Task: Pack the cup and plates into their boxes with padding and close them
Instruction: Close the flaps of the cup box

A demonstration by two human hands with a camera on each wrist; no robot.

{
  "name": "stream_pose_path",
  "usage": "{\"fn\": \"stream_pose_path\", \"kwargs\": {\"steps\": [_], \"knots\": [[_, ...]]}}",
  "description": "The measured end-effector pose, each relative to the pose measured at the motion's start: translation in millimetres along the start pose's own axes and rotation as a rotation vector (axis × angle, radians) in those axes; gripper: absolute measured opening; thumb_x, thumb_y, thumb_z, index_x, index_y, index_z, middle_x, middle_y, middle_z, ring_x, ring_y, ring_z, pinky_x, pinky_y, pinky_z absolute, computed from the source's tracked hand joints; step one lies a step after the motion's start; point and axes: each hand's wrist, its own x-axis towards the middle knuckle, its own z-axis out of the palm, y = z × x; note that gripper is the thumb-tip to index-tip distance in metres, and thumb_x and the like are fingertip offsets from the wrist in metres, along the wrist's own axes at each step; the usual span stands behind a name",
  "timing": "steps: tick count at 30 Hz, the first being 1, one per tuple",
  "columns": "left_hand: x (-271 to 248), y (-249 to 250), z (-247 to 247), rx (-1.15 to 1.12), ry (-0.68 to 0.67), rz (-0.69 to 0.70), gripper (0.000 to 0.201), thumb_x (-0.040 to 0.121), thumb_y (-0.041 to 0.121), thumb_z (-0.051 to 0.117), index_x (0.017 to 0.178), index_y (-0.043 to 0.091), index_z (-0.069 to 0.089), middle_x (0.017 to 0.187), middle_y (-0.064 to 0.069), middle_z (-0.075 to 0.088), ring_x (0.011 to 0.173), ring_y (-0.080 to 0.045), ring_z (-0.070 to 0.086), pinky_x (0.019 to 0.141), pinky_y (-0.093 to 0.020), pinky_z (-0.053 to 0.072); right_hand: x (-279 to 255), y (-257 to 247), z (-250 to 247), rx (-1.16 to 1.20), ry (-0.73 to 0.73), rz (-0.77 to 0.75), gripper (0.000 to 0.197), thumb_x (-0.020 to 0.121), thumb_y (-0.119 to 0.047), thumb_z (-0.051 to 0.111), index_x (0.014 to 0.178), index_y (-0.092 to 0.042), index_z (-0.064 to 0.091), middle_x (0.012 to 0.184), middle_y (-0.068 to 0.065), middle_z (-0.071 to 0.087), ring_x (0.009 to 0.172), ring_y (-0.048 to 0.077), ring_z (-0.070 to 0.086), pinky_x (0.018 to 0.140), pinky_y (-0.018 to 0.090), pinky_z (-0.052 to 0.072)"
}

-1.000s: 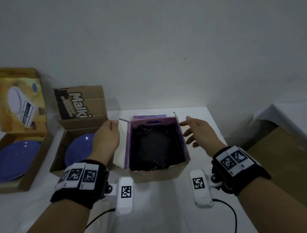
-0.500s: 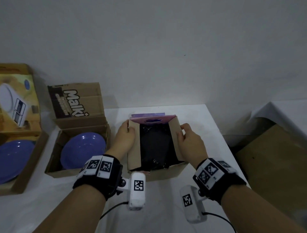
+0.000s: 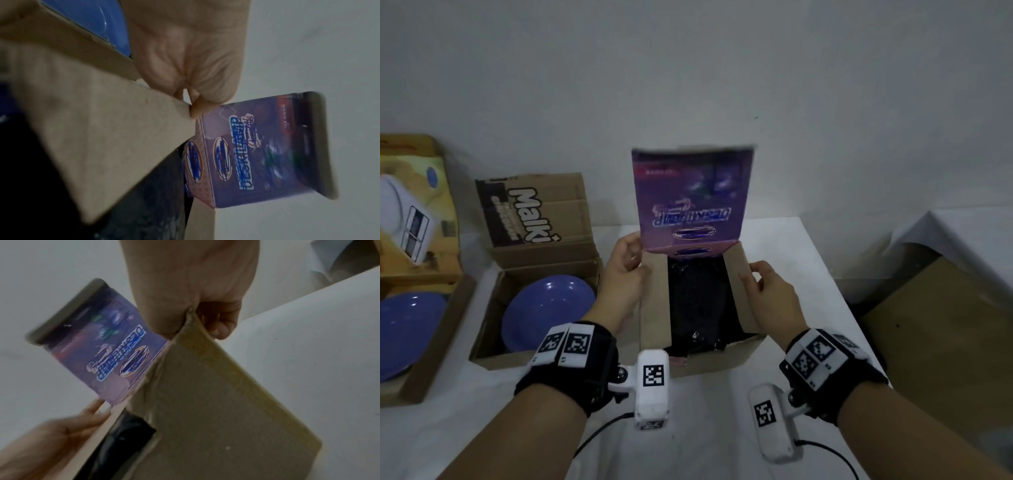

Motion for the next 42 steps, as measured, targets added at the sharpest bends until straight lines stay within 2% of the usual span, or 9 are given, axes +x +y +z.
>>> {"fn": "stream_pose_path", "kwargs": {"steps": [4, 10, 16, 19, 23, 28, 33, 38, 42], "knots": [[-8, 8, -6, -0.086, -0.057, 0.018, 0.029, 0.097, 0.004, 0.041, 0.109, 0.020, 0.062, 0.111, 0.003, 0.061, 0.105, -0.014, 0.055, 0.081, -0.019, 0.048, -3, 3, -13, 0.264, -0.046, 0.066, 0.028, 0.097, -0.036, 0.046, 0.106, -0.014, 0.060, 0.090, 0.008, 0.064, 0.085, 0.027, 0.060, 0.068, 0.037, 0.048], [-20, 2, -7, -0.092, -0.006, -0.067, 0.031, 0.093, 0.043, 0.051, 0.119, 0.025, 0.052, 0.133, 0.007, 0.049, 0.123, -0.009, 0.048, 0.105, -0.032, 0.039, -19, -3, -45, 0.738, -0.209, 0.183, 0.056, 0.094, -0.058, 0.033, 0.074, -0.014, 0.061, 0.071, -0.002, 0.062, 0.063, 0.013, 0.056, 0.060, 0.026, 0.045], [-39, -11, -10, 0.027, 0.020, -0.042, 0.014, 0.090, 0.035, 0.058, 0.094, 0.021, 0.055, 0.149, 0.003, 0.033, 0.130, -0.011, 0.040, 0.112, -0.038, 0.031, -29, 18, -51, 0.476, -0.473, 0.001, 0.052, 0.058, -0.054, 0.077, 0.079, -0.008, 0.065, 0.096, -0.005, 0.064, 0.083, 0.012, 0.061, 0.075, 0.029, 0.047], [-42, -15, -15, 0.084, 0.021, -0.044, 0.016, 0.088, 0.037, 0.060, 0.081, 0.023, 0.057, 0.148, 0.004, 0.036, 0.135, -0.011, 0.035, 0.114, -0.043, 0.027, -37, 21, -47, 0.498, -0.423, -0.016, 0.030, 0.070, -0.028, 0.081, 0.081, -0.003, 0.070, 0.094, -0.008, 0.066, 0.073, 0.001, 0.062, 0.065, 0.013, 0.045], [-44, -13, -13, 0.165, 0.000, -0.017, 0.022, 0.088, 0.031, 0.061, 0.073, 0.016, 0.055, 0.148, 0.003, 0.038, 0.138, -0.008, 0.030, 0.114, -0.037, 0.024, -46, 28, -37, 0.476, -0.266, -0.026, 0.024, 0.074, -0.023, 0.078, 0.072, -0.001, 0.069, 0.101, 0.003, 0.064, 0.095, 0.013, 0.059, 0.079, 0.020, 0.047], [-40, -10, -7, 0.083, -0.029, 0.008, 0.011, 0.089, 0.021, 0.062, 0.081, 0.015, 0.058, 0.141, 0.012, 0.043, 0.126, -0.006, 0.043, 0.095, -0.025, 0.039, -52, 20, -35, 0.458, -0.171, -0.074, 0.009, 0.077, -0.019, 0.074, 0.069, -0.017, 0.071, 0.097, 0.000, 0.062, 0.083, 0.002, 0.058, 0.075, 0.013, 0.048], [-40, -6, -3, 0.017, -0.040, -0.007, 0.016, 0.091, 0.011, 0.058, 0.078, 0.018, 0.055, 0.094, 0.030, 0.054, 0.091, 0.000, 0.057, 0.066, -0.011, 0.047, -52, 20, -31, 0.515, -0.189, -0.048, 0.016, 0.078, -0.023, 0.074, 0.081, -0.007, 0.072, 0.101, -0.001, 0.062, 0.067, -0.002, 0.057, 0.063, 0.012, 0.046], [-44, -15, -9, 0.120, -0.019, -0.029, 0.012, 0.090, 0.021, 0.061, 0.098, 0.015, 0.054, 0.123, 0.017, 0.050, 0.115, -0.014, 0.052, 0.082, -0.024, 0.048, -60, 24, -21, 0.595, -0.208, 0.076, 0.028, 0.070, -0.028, 0.081, 0.076, -0.004, 0.067, 0.095, 0.002, 0.066, 0.072, 0.016, 0.055, 0.068, 0.026, 0.046], [-45, -17, -9, 0.168, 0.030, -0.032, 0.015, 0.087, 0.024, 0.065, 0.090, 0.020, 0.051, 0.146, 0.006, 0.038, 0.120, -0.016, 0.049, 0.091, -0.031, 0.047, -60, 22, -22, 0.656, -0.187, 0.122, 0.037, 0.069, -0.021, 0.082, 0.068, -0.014, 0.046, 0.076, -0.003, 0.066, 0.065, 0.015, 0.054, 0.066, 0.030, 0.044]]}}
